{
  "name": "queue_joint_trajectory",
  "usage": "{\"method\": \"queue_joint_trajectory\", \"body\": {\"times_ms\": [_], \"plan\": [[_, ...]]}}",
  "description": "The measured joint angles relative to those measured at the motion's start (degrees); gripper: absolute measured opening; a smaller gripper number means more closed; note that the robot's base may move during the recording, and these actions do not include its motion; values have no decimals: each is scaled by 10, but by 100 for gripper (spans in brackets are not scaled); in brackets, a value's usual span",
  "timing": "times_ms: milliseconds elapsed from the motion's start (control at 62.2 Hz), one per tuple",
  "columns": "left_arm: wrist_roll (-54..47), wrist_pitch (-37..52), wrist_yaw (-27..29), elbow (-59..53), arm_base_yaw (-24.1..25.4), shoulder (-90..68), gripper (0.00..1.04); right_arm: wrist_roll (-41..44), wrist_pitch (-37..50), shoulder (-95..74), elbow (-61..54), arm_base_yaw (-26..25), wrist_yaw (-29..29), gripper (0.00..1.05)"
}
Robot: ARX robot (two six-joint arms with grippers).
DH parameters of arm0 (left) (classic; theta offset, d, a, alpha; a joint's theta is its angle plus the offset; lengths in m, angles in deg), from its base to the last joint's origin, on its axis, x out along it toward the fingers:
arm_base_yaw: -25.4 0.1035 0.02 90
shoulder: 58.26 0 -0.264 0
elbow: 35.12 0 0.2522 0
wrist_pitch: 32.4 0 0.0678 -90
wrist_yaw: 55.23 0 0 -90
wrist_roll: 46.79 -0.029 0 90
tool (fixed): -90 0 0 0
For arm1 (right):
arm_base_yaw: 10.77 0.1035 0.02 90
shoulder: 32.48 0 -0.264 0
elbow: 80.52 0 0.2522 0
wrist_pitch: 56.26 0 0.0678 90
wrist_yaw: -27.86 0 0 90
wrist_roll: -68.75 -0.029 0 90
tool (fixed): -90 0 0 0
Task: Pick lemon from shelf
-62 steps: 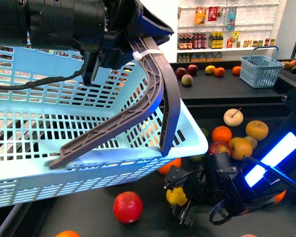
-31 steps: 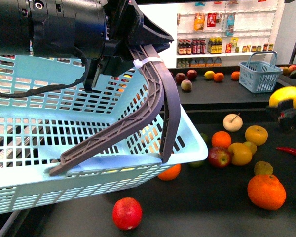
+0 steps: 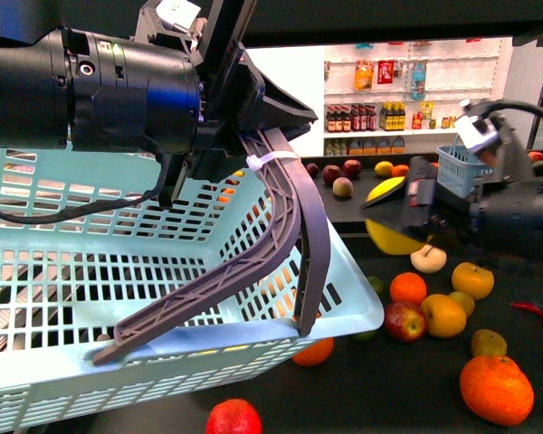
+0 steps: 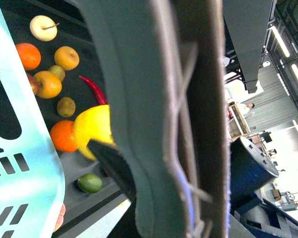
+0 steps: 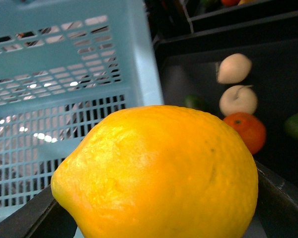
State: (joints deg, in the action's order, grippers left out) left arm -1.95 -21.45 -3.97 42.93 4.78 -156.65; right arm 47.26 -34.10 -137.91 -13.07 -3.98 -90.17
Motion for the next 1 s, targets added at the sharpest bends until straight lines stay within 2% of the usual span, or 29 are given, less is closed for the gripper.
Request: {"method": "queue_joint_trajectory", "body": {"times_ms": [161,514,562,627,820,996], "plan": [[0,0,0,0,0,0,7,-21,-11,-7,8,48,15,88],[0,0,0,0,0,0,7,-14,-23,-26,21,99,34,88],[0,0,0,0,0,0,7,-9,-23,-27,21,103,35,92],[0,0,0,0,0,0,7,-7,-24,-27,21,106,36,99],[3,0,-1,0,0,0,7,3,-31,-24,21,102,41,97],[4,-1,2,0,0,-1,7,22,-62,26,14,70,54,97]]}}
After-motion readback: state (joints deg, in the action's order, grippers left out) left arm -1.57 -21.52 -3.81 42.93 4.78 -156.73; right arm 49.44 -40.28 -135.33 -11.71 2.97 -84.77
